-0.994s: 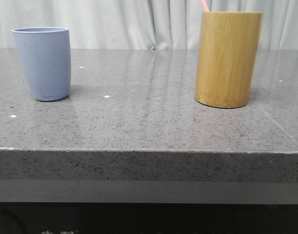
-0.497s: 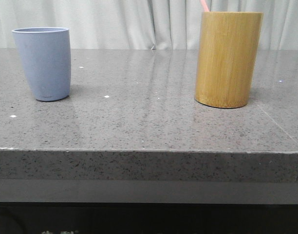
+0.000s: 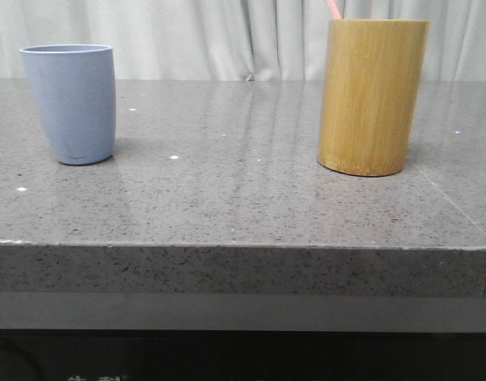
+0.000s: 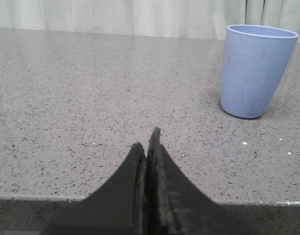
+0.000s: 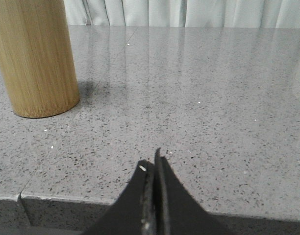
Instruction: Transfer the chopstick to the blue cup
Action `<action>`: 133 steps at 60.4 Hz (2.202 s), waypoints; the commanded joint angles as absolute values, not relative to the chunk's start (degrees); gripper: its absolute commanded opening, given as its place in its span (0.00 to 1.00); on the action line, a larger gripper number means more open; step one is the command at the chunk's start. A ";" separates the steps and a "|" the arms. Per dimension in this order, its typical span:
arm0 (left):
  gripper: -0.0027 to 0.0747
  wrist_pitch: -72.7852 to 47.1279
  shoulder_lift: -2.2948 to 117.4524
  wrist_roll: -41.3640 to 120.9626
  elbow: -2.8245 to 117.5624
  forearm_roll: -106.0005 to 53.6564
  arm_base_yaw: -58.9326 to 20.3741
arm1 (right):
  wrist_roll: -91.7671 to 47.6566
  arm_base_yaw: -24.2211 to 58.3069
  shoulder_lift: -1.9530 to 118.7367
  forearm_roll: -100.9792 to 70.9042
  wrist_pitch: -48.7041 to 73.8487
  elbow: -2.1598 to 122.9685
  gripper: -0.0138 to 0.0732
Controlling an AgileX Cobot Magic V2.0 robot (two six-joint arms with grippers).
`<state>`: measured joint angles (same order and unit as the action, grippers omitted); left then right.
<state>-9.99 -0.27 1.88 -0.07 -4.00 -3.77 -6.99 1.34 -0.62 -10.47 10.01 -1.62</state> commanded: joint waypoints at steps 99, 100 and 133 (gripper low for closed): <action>0.58 -12.43 30.18 1.33 33.07 -5.36 -4.24 | -7.07 1.05 24.78 -13.00 23.29 37.32 0.40; 0.63 -12.39 30.18 1.33 33.07 -5.36 -4.24 | -7.07 1.05 24.78 -13.00 23.35 37.32 0.44; 0.90 -12.28 30.58 1.33 33.49 -6.06 -4.24 | -7.07 1.05 24.78 -13.00 23.33 37.20 0.83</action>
<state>-17.29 29.88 1.88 31.19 -5.32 -3.77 -6.99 1.34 24.01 -12.47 27.61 35.15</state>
